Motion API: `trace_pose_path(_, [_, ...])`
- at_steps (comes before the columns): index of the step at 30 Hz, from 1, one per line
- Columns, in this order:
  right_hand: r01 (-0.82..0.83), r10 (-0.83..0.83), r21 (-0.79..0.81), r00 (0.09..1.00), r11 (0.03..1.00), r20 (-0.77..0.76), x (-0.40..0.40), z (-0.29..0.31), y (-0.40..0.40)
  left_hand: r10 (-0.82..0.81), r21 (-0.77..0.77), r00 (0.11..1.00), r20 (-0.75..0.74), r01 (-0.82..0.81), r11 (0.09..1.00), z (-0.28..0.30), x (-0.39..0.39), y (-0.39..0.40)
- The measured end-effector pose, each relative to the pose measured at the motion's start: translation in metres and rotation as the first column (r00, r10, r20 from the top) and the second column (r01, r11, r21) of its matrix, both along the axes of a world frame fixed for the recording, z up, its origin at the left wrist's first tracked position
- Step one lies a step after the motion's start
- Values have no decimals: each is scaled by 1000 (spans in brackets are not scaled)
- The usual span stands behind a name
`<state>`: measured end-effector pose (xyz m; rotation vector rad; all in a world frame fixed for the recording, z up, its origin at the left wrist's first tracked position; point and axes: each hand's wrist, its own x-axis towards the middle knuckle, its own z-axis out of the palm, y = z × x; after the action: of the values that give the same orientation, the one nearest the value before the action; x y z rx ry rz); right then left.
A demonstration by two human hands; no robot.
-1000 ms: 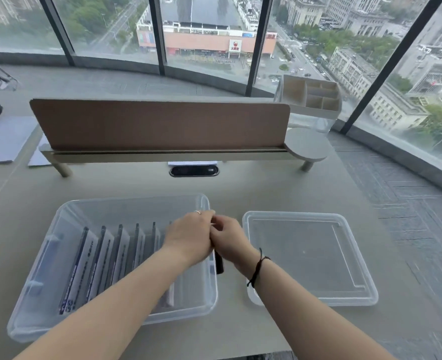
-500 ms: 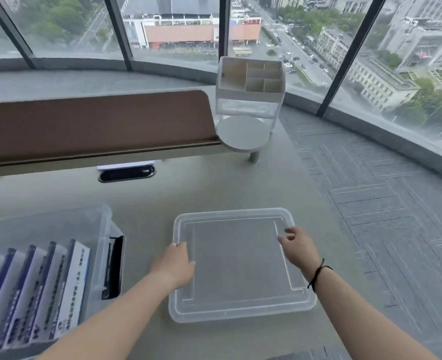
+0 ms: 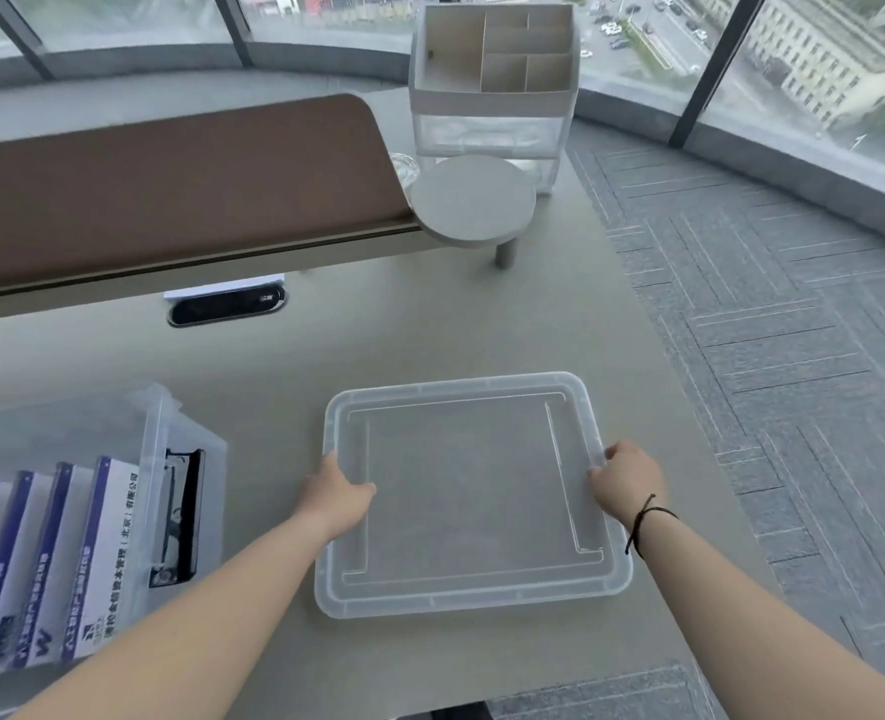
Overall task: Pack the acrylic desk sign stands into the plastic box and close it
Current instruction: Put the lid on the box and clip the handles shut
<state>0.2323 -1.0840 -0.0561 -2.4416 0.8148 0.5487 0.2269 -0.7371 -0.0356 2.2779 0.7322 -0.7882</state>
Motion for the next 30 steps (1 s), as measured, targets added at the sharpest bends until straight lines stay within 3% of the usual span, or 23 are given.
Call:
trace_pose_path(5, [1,-3,-38,999,999,-36,4,-1,-5,282,-111,958,49,-275,955,3,11,-1])
trace_pose_path(9, [59,-60,-15,996,998,-64,0,0,-17,366,-187,930,48,-351,917,14,20,-1])
trace_pose_path(12, [123,-124,-14,992,992,-28,-4,5,-21,279,-105,938,207,-262,959,26,29,-1])
trace_pose_path(15, [178,-178,-2,984,984,1,-3,13,-16,84,84,928,364,-122,989,49,38,1])
trace_pose_path(21, [264,-270,89,961,960,61,9,48,21,-42,114,791,611,-36,993,105,52,35])
trace_pose_path(25, [243,-265,154,954,958,140,17,76,70,-4,113,725,689,-101,988,137,54,88])
trace_pose_path(30, [163,-198,181,961,970,193,23,114,155,48,143,709,703,-206,968,168,45,174])
